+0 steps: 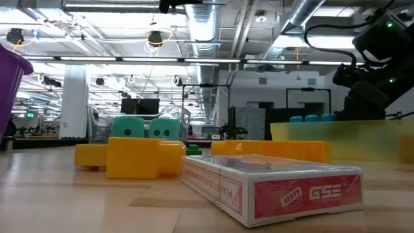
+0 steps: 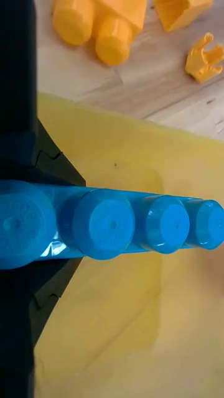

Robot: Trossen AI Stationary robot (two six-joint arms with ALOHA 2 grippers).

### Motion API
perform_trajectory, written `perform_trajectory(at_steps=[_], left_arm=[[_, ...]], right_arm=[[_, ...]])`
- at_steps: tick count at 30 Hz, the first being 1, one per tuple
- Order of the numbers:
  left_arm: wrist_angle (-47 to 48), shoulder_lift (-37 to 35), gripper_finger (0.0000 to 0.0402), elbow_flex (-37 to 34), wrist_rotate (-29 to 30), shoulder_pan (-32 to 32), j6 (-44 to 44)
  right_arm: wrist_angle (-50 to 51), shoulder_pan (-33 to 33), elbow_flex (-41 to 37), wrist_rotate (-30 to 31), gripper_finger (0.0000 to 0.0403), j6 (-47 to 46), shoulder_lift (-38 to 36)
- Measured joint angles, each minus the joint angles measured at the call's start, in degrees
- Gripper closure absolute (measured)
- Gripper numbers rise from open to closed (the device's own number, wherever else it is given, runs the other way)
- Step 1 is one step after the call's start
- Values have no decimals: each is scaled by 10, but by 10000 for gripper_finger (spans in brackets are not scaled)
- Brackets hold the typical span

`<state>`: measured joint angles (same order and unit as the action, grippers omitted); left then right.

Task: Pick & Place Toys
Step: Put the blue game piece into the yellow bin

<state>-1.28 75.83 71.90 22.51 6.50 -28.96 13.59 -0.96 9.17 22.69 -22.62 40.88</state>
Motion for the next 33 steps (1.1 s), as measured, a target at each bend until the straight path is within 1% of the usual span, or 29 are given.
perform_trajectory(at_steps=[4, 9, 15, 20, 24, 26, 30, 33], left_arm=[[0, 0, 97, 0, 0, 0, 0], [0, 0, 99, 0, 0, 0, 0], [0, 0, 99, 0, 0, 0, 0], [0, 0, 99, 0, 0, 0, 0], [0, 0, 99, 0, 0, 0, 0], [0, 0, 99, 0, 0, 0, 0], [0, 0, 99, 0, 0, 0, 0], [0, 0, 99, 0, 0, 0, 0]], right_arm=[[-36, 13, 0, -14, 269, 30, 28], [-69, 30, 0, -19, 269, 32, 76], [-131, 34, 0, -19, 269, 32, 138], [-155, 32, 1, -33, 269, 8, 171], [-162, 32, 2, -43, 266, -11, 179], [-158, 34, 3, -44, 235, -23, 179], [-158, 34, 3, -42, 146, -31, 178], [-161, 33, 6, -50, 108, -30, 178]])
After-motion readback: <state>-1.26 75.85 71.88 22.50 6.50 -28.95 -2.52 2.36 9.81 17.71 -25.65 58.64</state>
